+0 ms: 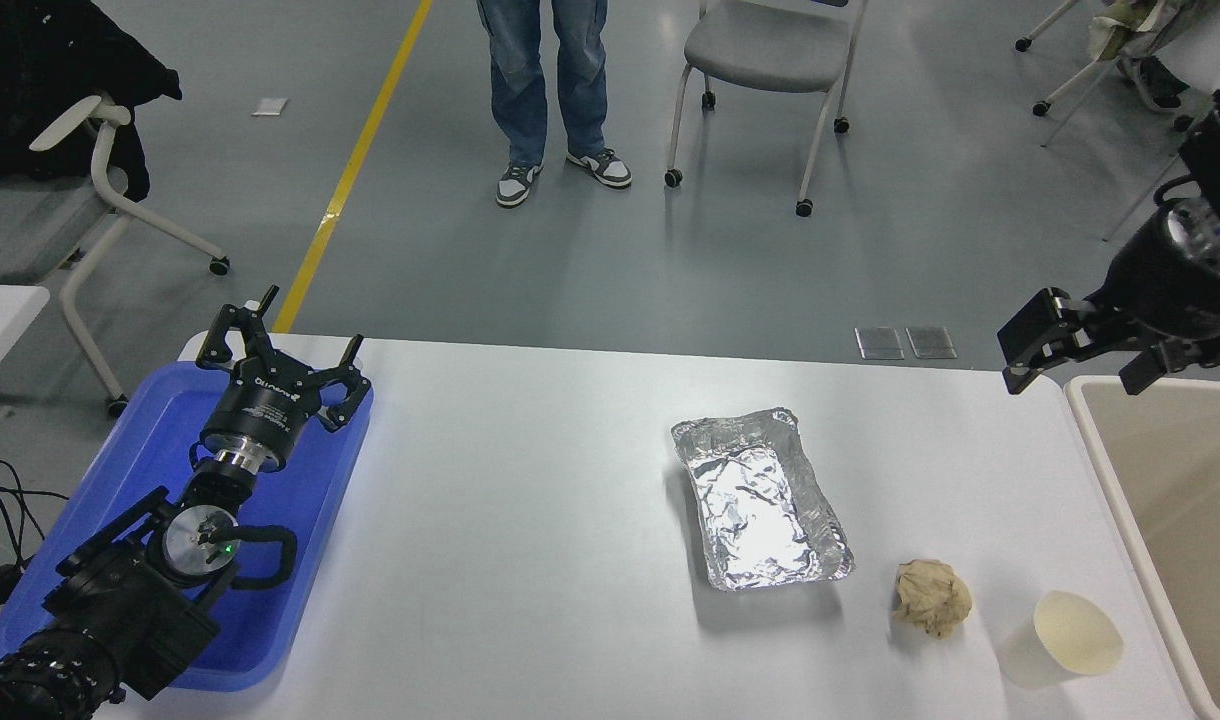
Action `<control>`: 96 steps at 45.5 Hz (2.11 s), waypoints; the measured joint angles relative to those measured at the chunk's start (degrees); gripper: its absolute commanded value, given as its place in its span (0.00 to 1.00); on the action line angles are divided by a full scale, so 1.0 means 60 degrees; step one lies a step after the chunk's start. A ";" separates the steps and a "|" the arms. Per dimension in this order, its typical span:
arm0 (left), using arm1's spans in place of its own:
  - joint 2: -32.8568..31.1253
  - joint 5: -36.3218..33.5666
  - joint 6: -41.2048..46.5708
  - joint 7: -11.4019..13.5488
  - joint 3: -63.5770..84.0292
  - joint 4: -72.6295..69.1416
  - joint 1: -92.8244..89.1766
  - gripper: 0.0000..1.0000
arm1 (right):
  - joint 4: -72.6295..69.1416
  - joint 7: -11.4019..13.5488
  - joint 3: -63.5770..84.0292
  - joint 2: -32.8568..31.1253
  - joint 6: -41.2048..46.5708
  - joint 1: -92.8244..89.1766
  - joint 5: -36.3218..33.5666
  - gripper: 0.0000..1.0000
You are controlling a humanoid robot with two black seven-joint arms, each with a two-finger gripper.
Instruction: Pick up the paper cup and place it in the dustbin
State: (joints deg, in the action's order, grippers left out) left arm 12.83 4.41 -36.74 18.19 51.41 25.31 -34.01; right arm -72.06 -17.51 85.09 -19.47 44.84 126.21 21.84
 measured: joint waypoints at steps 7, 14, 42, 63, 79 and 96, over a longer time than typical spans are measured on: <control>0.0000 0.0005 0.0000 0.0000 0.0000 0.0000 0.0000 1.00 | -0.0005 0.0033 -0.0016 0.0034 0.0015 0.0196 -0.0007 0.99; 0.0000 0.0005 0.0000 0.0000 0.0001 0.0000 0.0000 1.00 | -0.0002 0.0049 -0.0080 0.0035 0.0021 0.0250 -0.0016 0.99; -0.0001 0.0000 0.0000 0.0000 0.0001 0.0002 0.0007 1.00 | 0.0128 0.0099 0.0804 -0.1898 0.0028 -0.1459 0.0387 1.00; 0.0000 0.0000 0.0000 0.0000 -0.0009 0.0000 0.0013 1.00 | 0.0143 0.0124 -0.0628 -0.3039 -0.0621 -0.3667 0.0693 0.99; 0.0000 0.0004 0.0000 0.0000 0.0001 0.0000 0.0015 1.00 | 0.0145 0.0119 -0.1551 -0.3193 -0.3490 -0.5324 0.1047 0.98; 0.0000 0.0001 0.0000 0.0000 0.0000 0.0000 0.0015 1.00 | 0.0134 0.0097 -0.1999 -0.3215 -0.4450 -0.6165 0.2112 0.99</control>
State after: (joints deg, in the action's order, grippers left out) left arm 12.83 4.42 -36.74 18.19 51.41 25.31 -33.92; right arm -71.26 -16.93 73.10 -38.76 18.14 89.22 34.51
